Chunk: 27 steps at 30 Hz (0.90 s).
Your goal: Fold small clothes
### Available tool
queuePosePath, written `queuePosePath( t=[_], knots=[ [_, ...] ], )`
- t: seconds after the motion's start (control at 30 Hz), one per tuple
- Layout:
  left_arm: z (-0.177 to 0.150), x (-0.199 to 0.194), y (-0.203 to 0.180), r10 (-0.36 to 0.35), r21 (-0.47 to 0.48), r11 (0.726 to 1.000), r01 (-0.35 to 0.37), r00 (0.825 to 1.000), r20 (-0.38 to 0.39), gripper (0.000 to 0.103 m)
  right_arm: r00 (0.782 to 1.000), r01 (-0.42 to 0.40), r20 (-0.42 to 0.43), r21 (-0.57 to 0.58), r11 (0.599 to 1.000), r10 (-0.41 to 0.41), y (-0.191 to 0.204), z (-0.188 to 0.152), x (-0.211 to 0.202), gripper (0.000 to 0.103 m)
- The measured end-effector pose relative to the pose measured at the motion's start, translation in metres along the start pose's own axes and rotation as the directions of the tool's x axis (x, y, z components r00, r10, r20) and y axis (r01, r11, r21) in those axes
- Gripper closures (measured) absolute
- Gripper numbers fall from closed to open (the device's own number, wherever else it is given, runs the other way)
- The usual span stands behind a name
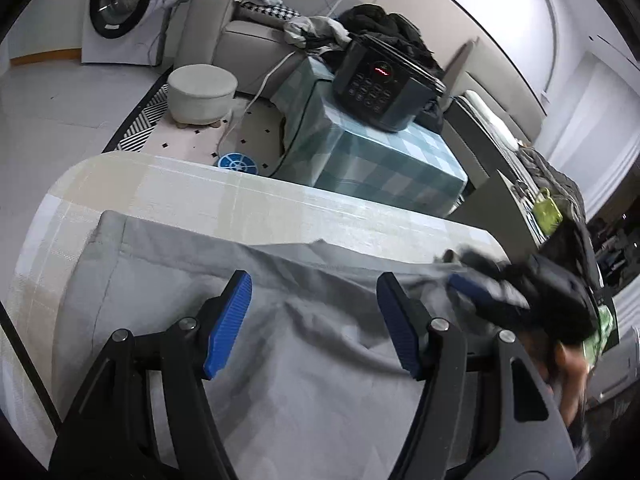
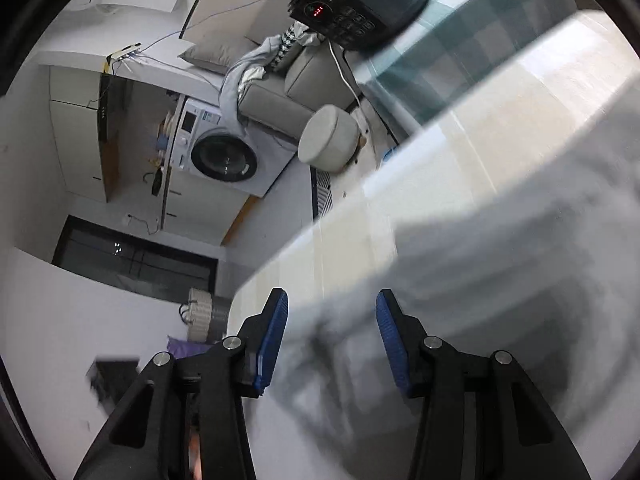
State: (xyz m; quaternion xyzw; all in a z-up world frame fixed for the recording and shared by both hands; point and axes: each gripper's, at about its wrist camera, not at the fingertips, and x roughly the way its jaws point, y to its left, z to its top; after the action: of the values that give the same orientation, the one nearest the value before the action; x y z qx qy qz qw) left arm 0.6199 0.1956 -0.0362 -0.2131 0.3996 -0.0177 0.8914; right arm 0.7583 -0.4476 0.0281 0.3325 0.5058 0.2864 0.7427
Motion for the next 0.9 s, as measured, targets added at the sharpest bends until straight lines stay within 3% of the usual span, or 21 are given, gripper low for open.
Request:
queuePosePath(
  t=[0.1, 0.2, 0.27, 0.33, 0.43, 0.57, 0.7, 0.9],
  knots=[
    [-0.017, -0.004, -0.018, -0.008, 0.083, 0.996, 0.010, 1.000, -0.027, 0.041, 0.999, 0.018, 0.026, 0.017, 1.000, -0.018, 0.005, 0.008, 0.004, 0.056],
    [-0.034, 0.007, -0.045, 0.014, 0.230, 0.973, 0.003, 0.997, -0.071, 0.040, 0.998, 0.057, 0.046, -0.083, 0.995, -0.053, 0.023, 0.002, -0.004, 0.056],
    [-0.043, 0.025, -0.060, 0.067, 0.319, 0.947, -0.033, 0.993, -0.097, 0.040, 0.995, 0.099, 0.049, -0.150, 0.984, -0.092, 0.033, -0.005, -0.013, 0.056],
    [-0.045, 0.042, -0.066, 0.163, 0.362, 0.924, -0.122, 0.983, -0.085, 0.040, 0.993, 0.118, 0.046, -0.186, 0.975, -0.111, 0.036, -0.012, -0.024, 0.056],
    [-0.036, 0.057, -0.059, 0.249, 0.361, 0.906, -0.219, 0.968, -0.036, 0.043, 0.989, 0.139, 0.071, -0.212, 0.967, -0.126, 0.036, -0.021, -0.043, 0.056],
    [-0.016, 0.046, -0.037, 0.343, 0.215, 0.914, -0.343, 0.939, 0.040, 0.049, 0.981, 0.182, 0.114, -0.242, 0.953, -0.158, 0.031, -0.024, -0.071, 0.056],
    [-0.017, 0.012, -0.022, 0.215, 0.144, 0.965, -0.219, 0.976, 0.044, 0.049, 0.969, 0.224, 0.161, -0.235, 0.946, -0.190, 0.021, -0.024, -0.102, 0.056],
    [-0.039, -0.063, 0.005, 0.151, 0.106, 0.982, -0.155, 0.988, 0.040, 0.049, 0.922, 0.370, 0.208, -0.229, 0.900, -0.326, -0.003, -0.030, -0.156, 0.055]
  ],
)
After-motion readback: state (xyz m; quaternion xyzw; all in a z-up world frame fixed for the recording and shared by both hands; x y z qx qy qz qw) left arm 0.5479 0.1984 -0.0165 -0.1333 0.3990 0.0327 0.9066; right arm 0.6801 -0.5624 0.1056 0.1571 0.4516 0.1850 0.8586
